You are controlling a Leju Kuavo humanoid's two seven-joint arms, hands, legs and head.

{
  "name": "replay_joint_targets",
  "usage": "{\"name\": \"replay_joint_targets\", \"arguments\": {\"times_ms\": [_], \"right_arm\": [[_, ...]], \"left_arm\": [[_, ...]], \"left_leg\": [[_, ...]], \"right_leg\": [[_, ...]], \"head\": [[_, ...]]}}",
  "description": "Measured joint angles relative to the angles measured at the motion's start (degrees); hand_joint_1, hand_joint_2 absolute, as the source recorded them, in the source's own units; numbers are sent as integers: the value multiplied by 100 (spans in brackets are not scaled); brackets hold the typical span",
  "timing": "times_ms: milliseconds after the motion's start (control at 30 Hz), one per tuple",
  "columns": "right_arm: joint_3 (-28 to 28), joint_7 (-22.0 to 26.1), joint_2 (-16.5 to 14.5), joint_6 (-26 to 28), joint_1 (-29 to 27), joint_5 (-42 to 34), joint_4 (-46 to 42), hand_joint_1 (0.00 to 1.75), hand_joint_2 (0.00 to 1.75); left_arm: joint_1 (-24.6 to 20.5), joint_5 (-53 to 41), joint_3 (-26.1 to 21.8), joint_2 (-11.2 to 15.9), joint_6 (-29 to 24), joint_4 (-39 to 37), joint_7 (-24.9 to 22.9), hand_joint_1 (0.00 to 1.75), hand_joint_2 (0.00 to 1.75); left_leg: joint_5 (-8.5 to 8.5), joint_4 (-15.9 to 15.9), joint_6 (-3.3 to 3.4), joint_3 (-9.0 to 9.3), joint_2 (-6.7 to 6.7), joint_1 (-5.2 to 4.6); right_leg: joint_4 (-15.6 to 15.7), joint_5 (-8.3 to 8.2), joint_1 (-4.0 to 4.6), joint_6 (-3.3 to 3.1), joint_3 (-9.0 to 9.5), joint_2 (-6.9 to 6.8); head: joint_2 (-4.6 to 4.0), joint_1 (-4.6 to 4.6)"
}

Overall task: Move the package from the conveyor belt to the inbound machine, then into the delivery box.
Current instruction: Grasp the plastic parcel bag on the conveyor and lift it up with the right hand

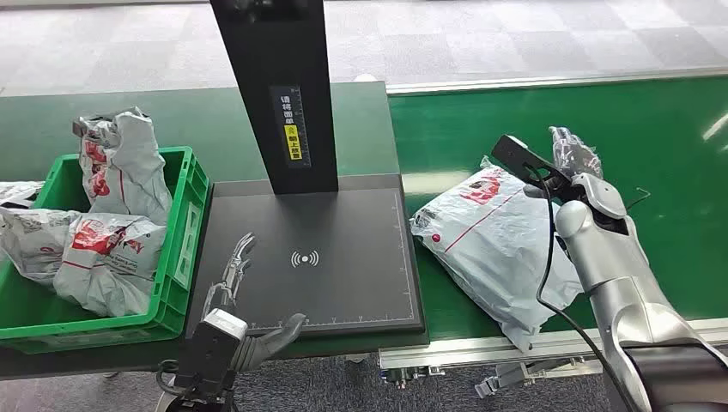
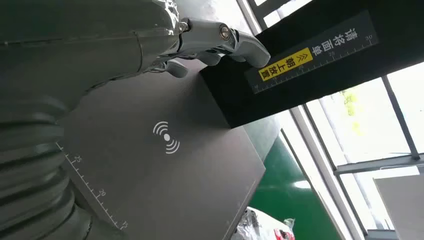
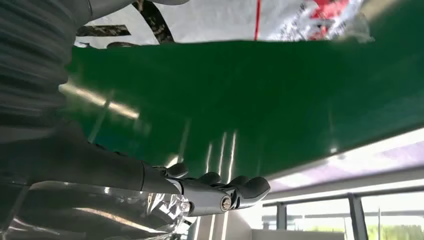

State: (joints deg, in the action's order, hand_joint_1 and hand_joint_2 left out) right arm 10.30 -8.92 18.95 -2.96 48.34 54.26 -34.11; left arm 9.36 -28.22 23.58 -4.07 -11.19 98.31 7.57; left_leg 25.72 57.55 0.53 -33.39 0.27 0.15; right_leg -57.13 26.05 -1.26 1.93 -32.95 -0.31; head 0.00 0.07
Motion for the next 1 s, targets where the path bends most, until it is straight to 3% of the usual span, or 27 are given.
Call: {"name": "replay_joint_targets", "arguments": {"times_ms": [200,700,900,1000], "right_arm": [[254,258,-3,-1040,278,-49,720,0,175],[655,692,-119,-2563,477,-388,1268,0,175],[1108,911,-89,-3307,551,-291,1298,0,175],[1389,920,-81,-3426,622,-227,1304,0,175]], "left_arm": [[-134,56,-46,0,38,-48,32,0,175],[-432,61,-120,0,244,-232,20,0,175],[-589,116,-120,0,264,-391,37,0,175],[-609,126,-120,0,261,-420,45,0,175]], "left_leg": [[0,0,0,-6,-8,0],[0,1,0,-5,-8,0],[0,1,0,-6,-7,-1],[0,1,0,-4,-6,0]], "right_leg": [[0,1,0,0,-1,-9],[0,0,-1,1,-2,-9],[0,0,-1,1,-2,-8],[0,0,-1,1,-3,-8]], "head": [[0,0],[0,0],[0,0],[0,-1]]}}
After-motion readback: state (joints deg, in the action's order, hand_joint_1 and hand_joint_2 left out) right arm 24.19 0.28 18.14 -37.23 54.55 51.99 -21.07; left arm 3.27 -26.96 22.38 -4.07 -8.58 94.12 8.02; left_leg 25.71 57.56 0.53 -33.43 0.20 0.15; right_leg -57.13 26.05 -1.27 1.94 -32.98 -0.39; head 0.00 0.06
